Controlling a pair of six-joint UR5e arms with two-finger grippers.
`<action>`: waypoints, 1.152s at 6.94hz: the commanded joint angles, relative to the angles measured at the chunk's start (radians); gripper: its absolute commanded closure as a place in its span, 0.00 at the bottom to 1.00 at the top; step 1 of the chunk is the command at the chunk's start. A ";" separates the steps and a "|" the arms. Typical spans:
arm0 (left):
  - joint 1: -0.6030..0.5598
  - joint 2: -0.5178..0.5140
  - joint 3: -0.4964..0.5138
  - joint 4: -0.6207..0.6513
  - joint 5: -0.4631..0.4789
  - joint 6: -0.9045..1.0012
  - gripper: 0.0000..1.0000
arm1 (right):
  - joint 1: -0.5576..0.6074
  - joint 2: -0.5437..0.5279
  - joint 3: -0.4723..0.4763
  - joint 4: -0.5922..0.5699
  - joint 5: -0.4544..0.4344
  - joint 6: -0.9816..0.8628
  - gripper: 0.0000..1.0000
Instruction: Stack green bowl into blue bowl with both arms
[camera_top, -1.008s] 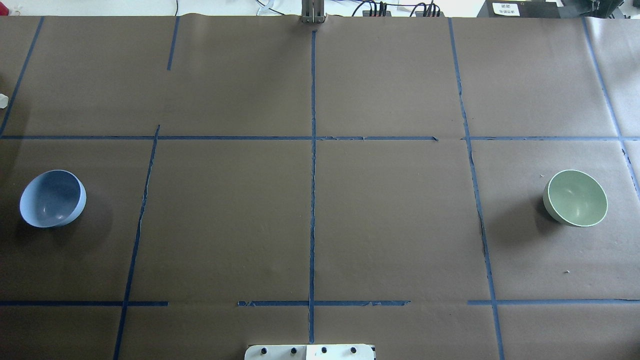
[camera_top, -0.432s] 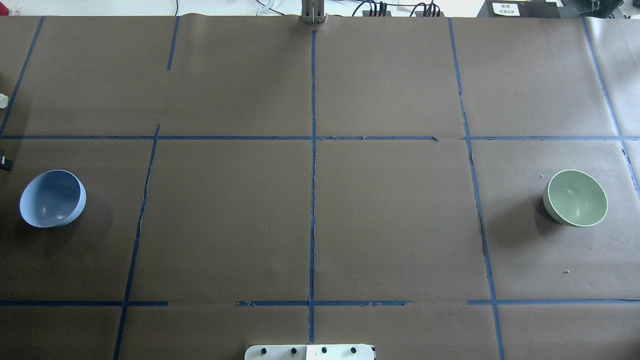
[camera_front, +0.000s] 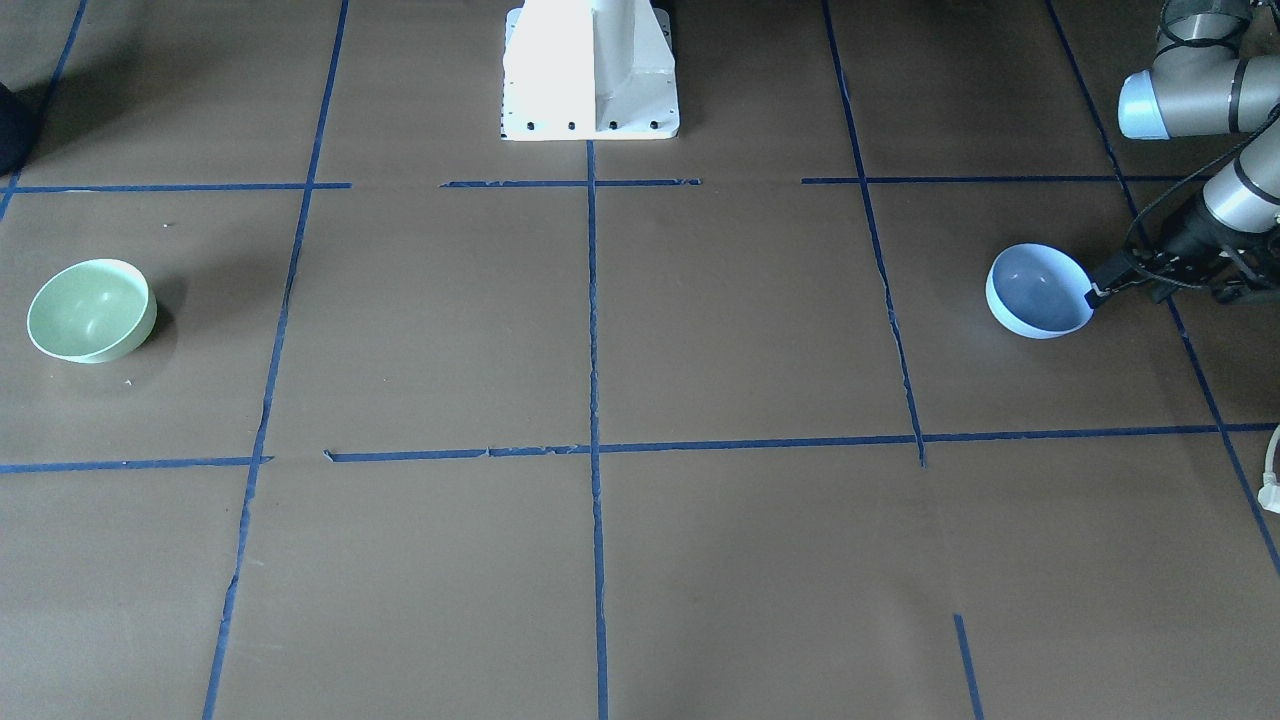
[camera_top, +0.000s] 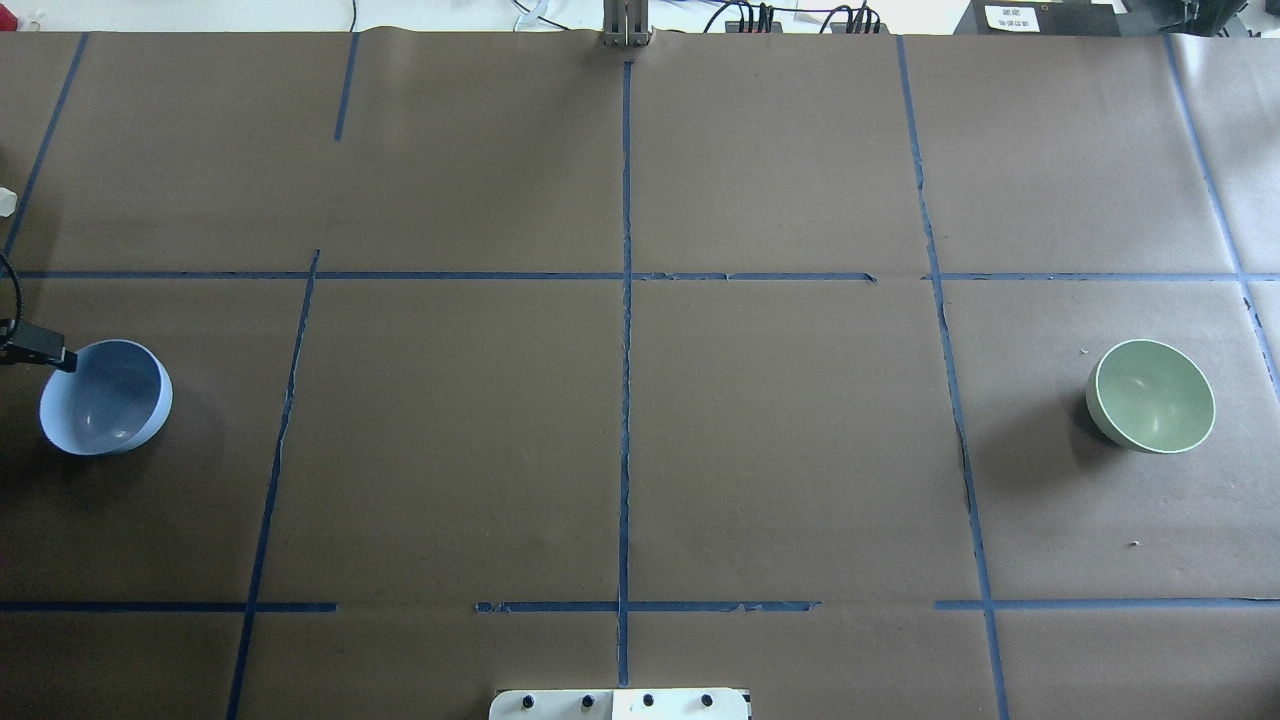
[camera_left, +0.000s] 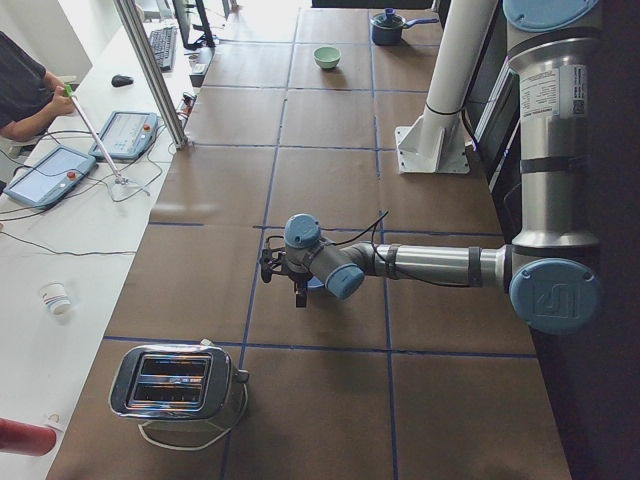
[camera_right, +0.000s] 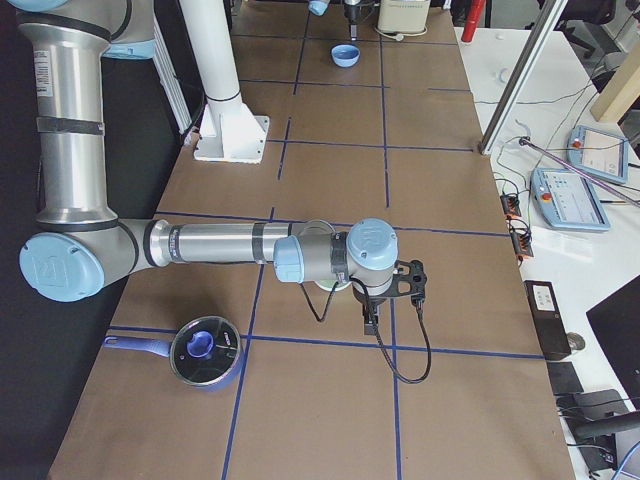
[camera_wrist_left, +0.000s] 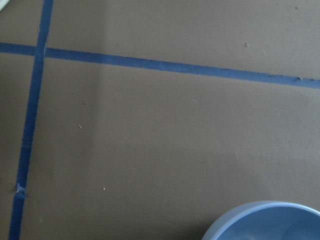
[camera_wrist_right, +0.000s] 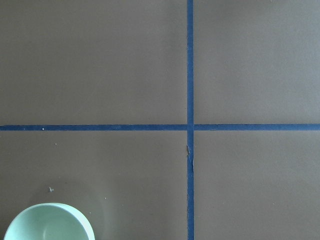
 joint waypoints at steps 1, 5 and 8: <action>0.058 -0.007 0.008 -0.009 0.003 -0.015 0.00 | 0.000 0.001 0.007 0.001 0.000 0.012 0.00; 0.062 -0.003 0.005 -0.001 -0.005 -0.019 1.00 | 0.000 0.002 0.021 0.001 0.000 0.031 0.00; 0.040 -0.074 -0.234 0.360 -0.088 -0.021 1.00 | 0.000 -0.001 0.022 0.001 0.002 0.031 0.00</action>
